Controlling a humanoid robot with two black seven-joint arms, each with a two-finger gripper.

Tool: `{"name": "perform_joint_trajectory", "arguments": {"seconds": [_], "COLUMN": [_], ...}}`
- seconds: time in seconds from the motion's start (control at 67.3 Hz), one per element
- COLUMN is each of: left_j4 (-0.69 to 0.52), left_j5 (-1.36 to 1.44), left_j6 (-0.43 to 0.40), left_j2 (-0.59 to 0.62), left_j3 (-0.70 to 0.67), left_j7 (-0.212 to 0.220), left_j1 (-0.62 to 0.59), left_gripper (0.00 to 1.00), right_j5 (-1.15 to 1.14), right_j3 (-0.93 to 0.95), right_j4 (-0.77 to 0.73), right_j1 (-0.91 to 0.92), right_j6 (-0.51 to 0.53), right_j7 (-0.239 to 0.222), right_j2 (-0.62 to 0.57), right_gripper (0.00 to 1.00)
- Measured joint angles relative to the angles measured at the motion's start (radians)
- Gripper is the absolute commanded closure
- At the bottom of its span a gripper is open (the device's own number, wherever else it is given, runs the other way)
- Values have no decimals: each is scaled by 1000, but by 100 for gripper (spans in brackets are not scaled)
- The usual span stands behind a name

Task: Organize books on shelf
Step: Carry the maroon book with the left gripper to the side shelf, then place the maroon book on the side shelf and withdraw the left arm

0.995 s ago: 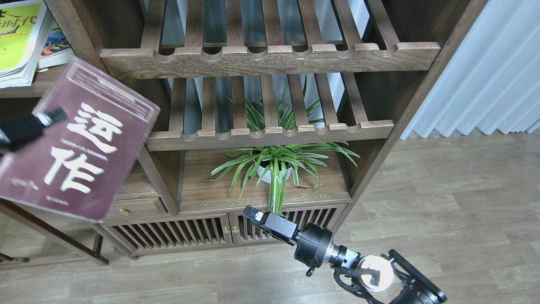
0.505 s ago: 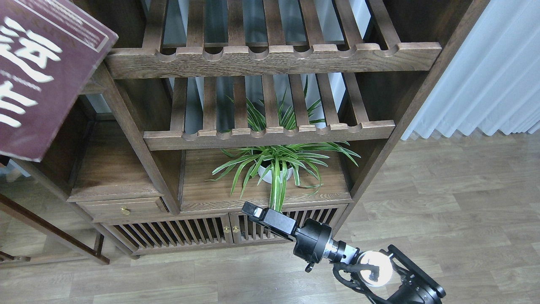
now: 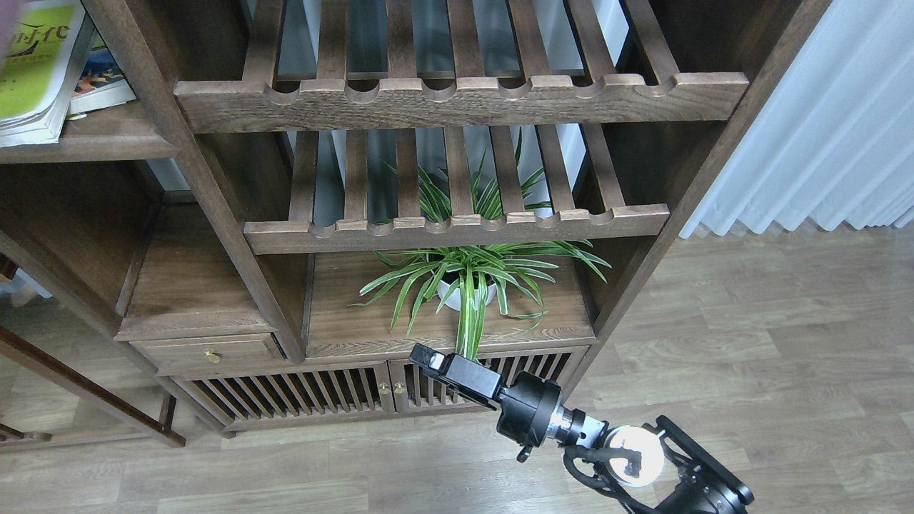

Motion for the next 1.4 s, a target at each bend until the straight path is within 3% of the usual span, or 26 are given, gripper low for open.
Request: {"name": "perform_joint_trajectory", "arguments": {"seconds": [0.238,0.252,0.327,0.49,0.594,0.936,1.396], "left_j4": [97,117,145,230,267,367,599], "left_j5": [9,12,14,15,15,16,52], "left_j6": [0,0,0,-1,-1,-1,-1], "left_j2": [-66,-92,-124,-259,-316,-407,-546], "left_j3": [261,304,342,390,392,397,397], "left_j7": [37,53,82,201,239,258,258], "left_j1": [-276,-329,-380,-488,-518,-600,-691], "left_gripper": [100,100,100,100,100,100,99], "right_j5": [-1,-1,-1,-1,-1,-1,-1], "right_j3": [0,0,0,2,4,14,14], "right_j4": [0,0,0,0,0,1,0], "right_j1": [0,0,0,-2,-3,-10,-11], "right_j6": [0,0,0,0,0,0,0], "right_j7": [0,0,0,0,0,0,0], "right_j2": [0,0,0,0,0,0,0], "right_gripper": [3,3,3,3,3,3,3]}}
